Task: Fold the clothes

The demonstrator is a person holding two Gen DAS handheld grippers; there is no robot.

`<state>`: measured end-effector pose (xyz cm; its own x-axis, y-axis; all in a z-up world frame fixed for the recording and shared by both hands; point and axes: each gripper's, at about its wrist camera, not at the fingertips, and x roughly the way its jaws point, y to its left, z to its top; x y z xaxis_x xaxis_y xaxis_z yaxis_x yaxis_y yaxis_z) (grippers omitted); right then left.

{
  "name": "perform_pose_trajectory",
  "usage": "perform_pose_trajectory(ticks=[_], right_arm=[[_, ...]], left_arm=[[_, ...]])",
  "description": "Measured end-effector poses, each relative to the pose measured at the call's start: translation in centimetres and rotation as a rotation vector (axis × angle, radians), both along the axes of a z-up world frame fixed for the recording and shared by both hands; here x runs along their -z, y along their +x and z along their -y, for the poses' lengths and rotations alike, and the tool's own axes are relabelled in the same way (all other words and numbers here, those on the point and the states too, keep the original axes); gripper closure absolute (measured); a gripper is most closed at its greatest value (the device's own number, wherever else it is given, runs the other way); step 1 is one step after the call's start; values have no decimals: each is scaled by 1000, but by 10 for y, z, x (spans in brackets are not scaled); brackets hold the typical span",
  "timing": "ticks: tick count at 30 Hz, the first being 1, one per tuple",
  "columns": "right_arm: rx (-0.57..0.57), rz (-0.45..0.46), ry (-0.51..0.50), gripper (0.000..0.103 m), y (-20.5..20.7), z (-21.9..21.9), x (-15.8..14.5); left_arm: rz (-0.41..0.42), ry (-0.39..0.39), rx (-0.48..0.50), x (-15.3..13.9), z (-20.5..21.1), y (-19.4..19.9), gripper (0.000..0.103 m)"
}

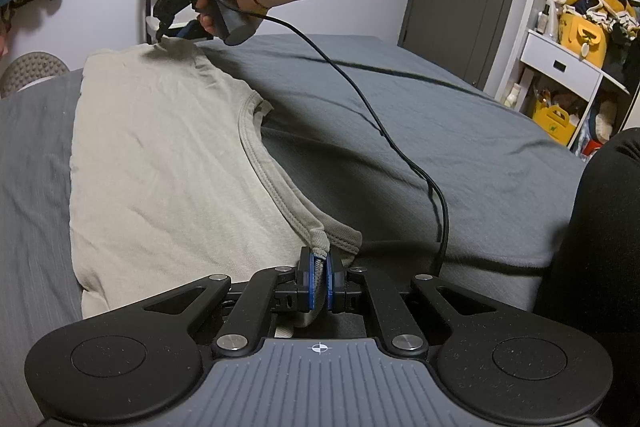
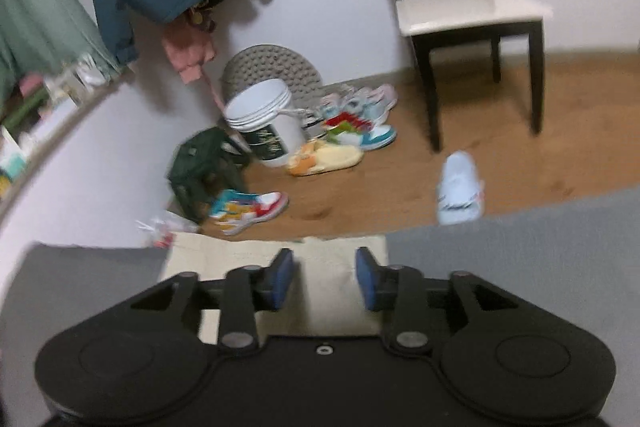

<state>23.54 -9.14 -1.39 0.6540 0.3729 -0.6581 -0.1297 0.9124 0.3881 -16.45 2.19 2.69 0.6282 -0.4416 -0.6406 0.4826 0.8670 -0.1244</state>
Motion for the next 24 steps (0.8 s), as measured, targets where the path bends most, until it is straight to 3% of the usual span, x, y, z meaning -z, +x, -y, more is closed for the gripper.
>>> perform_pose_trajectory(ticks=[4, 7, 9, 13, 17, 20, 24], right_arm=[[-7, -7, -51, 68, -1, -4, -2], [2, 0, -38, 76, -2, -3, -1], [20, -5, 35, 76, -2, 2, 1], [83, -30, 207, 63, -2, 20, 6], [171, -29, 269, 64, -3, 36, 9], [154, -72, 265, 76, -1, 38, 15], [121, -70, 202, 77, 0, 31, 13]], left_arm=[[-2, 0, 1, 0, 0, 0, 98], [-2, -1, 0, 0, -1, 0, 98], [-3, -1, 1, 0, -1, 0, 98], [-5, -2, 2, 0, -1, 0, 98], [-6, -3, 3, 0, -1, 1, 98], [-8, -4, 3, 1, -1, 1, 98], [-9, -5, 4, 0, -2, 2, 98]])
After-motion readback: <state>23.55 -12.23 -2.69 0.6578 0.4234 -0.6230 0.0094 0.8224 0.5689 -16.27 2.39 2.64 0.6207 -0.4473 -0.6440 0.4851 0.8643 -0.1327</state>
